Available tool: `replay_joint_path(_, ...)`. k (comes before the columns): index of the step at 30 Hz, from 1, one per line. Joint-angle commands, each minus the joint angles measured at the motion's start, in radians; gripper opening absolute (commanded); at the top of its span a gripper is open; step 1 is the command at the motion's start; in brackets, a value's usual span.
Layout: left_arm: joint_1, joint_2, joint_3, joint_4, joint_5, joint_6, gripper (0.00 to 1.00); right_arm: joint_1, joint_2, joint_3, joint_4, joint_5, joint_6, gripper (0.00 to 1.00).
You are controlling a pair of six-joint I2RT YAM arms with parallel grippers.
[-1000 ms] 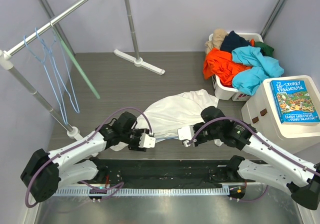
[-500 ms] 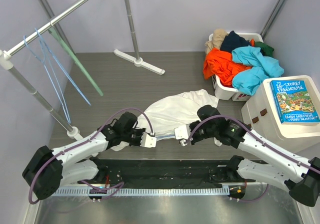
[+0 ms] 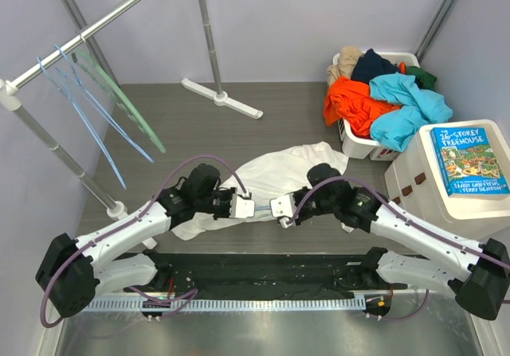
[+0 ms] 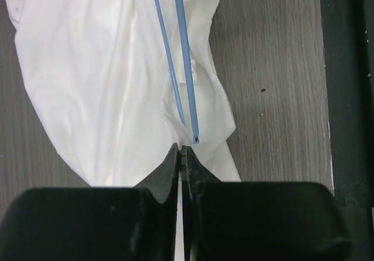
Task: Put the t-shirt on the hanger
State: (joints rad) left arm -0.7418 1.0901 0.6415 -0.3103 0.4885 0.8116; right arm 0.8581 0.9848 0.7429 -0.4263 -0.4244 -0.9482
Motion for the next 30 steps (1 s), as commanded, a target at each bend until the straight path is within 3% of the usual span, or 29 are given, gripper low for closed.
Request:
replay_joint_path(1,-0.001,-0.013,0.064,0.011,0.045,-0.011,0.00,0.009,0.031,-0.031,0.309,-0.045,0.098,0.01)
replay_joint_path(10,0.001,-0.047,0.107,0.045,0.082,-0.081,0.00,0.009,0.130,-0.108,0.621,-0.099,0.227,0.01)
replay_joint_path(14,0.004,-0.107,0.106,-0.039,0.070,-0.072,0.04,0.010,0.129,-0.119,0.666,-0.082,0.261,0.01)
replay_joint_path(18,0.009,-0.185,0.084,-0.150,0.032,-0.006,0.41,0.009,0.097,-0.137,0.656,-0.091,0.265,0.01)
replay_joint_path(21,0.041,-0.197,0.081,-0.214,0.024,0.027,0.57,0.007,0.086,-0.142,0.652,-0.100,0.269,0.01)
replay_joint_path(26,0.068,-0.144,0.070,-0.248,-0.005,0.110,0.61,0.009,0.080,-0.137,0.643,-0.112,0.252,0.01)
replay_joint_path(29,0.074,-0.115,0.047,-0.193,-0.024,0.135,0.58,0.009,0.075,-0.132,0.635,-0.119,0.243,0.01)
replay_joint_path(30,0.074,-0.098,0.037,-0.176,-0.018,0.138,0.52,0.009,0.078,-0.126,0.627,-0.128,0.239,0.01)
